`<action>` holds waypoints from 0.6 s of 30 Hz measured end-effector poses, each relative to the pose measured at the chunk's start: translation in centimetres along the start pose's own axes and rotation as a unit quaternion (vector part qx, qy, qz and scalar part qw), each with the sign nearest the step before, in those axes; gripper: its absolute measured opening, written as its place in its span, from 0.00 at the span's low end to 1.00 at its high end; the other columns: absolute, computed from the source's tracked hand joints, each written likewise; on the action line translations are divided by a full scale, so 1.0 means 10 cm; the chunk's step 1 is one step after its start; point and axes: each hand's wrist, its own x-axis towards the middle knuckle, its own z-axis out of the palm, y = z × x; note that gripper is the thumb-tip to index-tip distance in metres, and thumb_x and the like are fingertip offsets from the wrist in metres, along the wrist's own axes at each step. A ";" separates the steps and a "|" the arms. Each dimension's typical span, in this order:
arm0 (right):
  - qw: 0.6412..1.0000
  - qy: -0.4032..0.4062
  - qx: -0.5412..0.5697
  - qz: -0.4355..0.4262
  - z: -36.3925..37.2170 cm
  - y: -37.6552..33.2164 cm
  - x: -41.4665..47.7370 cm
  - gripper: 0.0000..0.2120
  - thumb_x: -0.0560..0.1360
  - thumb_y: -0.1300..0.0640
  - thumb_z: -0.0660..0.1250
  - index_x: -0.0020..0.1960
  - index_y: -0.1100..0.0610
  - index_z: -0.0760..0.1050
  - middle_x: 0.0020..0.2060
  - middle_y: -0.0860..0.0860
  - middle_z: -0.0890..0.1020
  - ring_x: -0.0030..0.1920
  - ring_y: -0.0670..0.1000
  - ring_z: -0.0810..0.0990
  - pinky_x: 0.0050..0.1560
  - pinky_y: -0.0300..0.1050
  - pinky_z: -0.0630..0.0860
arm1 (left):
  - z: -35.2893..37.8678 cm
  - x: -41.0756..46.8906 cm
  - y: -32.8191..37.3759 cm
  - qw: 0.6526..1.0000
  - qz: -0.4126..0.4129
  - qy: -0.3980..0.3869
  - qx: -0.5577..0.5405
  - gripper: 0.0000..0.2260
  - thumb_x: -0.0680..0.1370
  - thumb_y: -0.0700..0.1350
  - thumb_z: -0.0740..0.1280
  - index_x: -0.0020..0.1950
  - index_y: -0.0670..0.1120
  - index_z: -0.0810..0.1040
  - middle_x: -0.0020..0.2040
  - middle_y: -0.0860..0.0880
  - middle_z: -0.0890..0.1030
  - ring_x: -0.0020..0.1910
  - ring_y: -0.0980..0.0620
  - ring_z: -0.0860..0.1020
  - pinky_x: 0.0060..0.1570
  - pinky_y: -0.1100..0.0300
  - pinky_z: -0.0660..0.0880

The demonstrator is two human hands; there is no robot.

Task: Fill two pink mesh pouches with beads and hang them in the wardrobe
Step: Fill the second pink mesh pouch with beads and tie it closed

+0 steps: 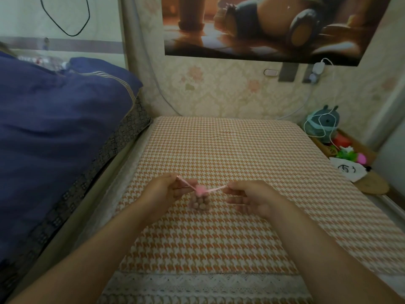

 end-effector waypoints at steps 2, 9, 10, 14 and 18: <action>0.999 -0.037 -0.005 0.003 -0.03 -0.03 -0.04 0.04 0.79 0.58 0.66 0.50 0.56 0.79 0.41 0.49 0.86 0.35 0.48 0.84 0.35 0.42 0.75 | 0.02 0.02 -0.03 1.000 0.002 0.008 -0.015 0.13 0.84 0.40 0.49 0.54 0.36 0.70 0.44 0.37 0.85 0.43 0.43 0.84 0.56 0.51 0.77; 0.991 -0.085 -0.106 0.013 -0.02 -0.01 -0.12 0.06 0.79 0.57 0.66 0.53 0.59 0.79 0.46 0.52 0.86 0.40 0.52 0.85 0.38 0.44 0.76 | 0.13 0.01 -0.14 0.988 0.031 -0.045 0.145 0.13 0.83 0.39 0.57 0.40 0.39 0.73 0.30 0.44 0.80 0.31 0.49 0.78 0.34 0.61 0.77; 0.990 -0.076 -0.118 0.002 0.00 -0.01 -0.13 0.06 0.79 0.58 0.66 0.53 0.59 0.79 0.46 0.53 0.86 0.39 0.52 0.84 0.37 0.43 0.76 | 0.14 0.01 -0.15 0.984 0.029 -0.064 0.163 0.12 0.83 0.40 0.59 0.40 0.40 0.73 0.31 0.45 0.80 0.31 0.49 0.78 0.34 0.62 0.77; 0.984 -0.026 -0.149 -0.095 0.11 0.02 -0.12 0.04 0.78 0.59 0.69 0.50 0.58 0.81 0.42 0.53 0.86 0.33 0.50 0.82 0.31 0.41 0.75 | 0.19 -0.03 -0.20 0.967 0.000 -0.144 0.211 0.10 0.82 0.42 0.62 0.46 0.37 0.77 0.40 0.43 0.81 0.33 0.53 0.78 0.34 0.64 0.76; 0.964 0.014 -0.195 -0.178 0.23 0.07 -0.12 0.04 0.76 0.57 0.73 0.47 0.57 0.84 0.36 0.51 0.85 0.29 0.48 0.79 0.29 0.40 0.74 | 0.19 -0.03 -0.22 0.949 -0.017 -0.175 0.260 0.15 0.81 0.46 0.64 0.54 0.33 0.77 0.42 0.41 0.75 0.38 0.48 0.72 0.37 0.61 0.71</action>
